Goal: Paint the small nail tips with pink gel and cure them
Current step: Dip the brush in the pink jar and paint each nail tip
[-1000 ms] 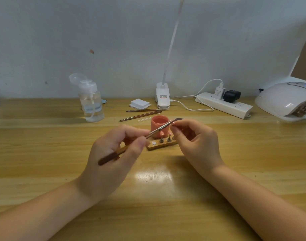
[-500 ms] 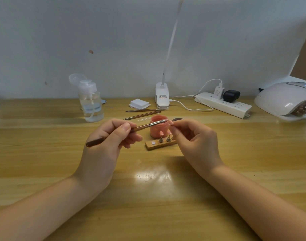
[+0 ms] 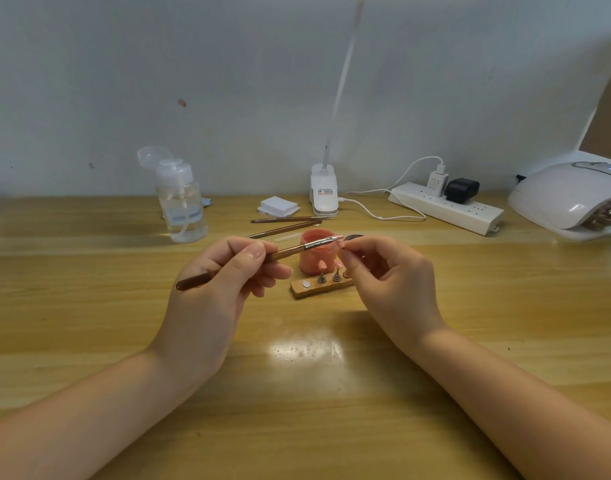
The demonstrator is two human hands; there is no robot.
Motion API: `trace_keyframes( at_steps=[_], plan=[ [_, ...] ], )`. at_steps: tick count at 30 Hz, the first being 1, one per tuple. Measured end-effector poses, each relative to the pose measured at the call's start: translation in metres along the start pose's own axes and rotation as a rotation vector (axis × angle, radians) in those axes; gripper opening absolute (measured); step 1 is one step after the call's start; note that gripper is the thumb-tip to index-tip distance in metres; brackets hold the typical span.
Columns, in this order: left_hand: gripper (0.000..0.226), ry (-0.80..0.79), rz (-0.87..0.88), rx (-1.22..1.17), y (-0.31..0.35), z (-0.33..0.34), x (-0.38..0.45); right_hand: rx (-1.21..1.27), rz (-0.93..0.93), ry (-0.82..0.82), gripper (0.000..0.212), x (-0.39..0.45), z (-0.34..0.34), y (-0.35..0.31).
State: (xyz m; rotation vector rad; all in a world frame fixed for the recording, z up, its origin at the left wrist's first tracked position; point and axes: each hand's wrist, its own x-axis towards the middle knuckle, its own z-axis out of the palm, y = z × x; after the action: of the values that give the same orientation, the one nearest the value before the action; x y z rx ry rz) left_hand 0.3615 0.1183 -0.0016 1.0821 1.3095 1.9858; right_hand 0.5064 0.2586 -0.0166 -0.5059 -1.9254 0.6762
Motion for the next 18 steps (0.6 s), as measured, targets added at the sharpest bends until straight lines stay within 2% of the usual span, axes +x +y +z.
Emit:
trace_keyframes(
  at_steps=[3, 8, 12, 15, 18],
  plan=[
    [0.019, 0.024, -0.008, 0.059, -0.0014, -0.0005, -0.0004, 0.002, 0.008, 0.003, 0.012, 0.0002, 0.0000, -0.0005],
    [0.011, 0.039, 0.034, 0.063, -0.0005, -0.0021, -0.0001, -0.001, 0.013, -0.004, 0.011, 0.0005, 0.0000, -0.0002],
    [0.020, -0.003, 0.021, 0.046, -0.0004, -0.0004, -0.0006, -0.003, 0.013, 0.001, 0.011, 0.0004, 0.0004, -0.0002],
    [0.020, 0.025, 0.024, 0.127, -0.0020, -0.0013, 0.0007, 0.005, 0.022, -0.003, 0.011, 0.0005, 0.0002, -0.0002],
    [0.021, 0.036, 0.031, 0.093, -0.0013, -0.0032, 0.0017, 0.009, 0.015, -0.006, 0.012, 0.0004, 0.0003, -0.0005]
  ],
)
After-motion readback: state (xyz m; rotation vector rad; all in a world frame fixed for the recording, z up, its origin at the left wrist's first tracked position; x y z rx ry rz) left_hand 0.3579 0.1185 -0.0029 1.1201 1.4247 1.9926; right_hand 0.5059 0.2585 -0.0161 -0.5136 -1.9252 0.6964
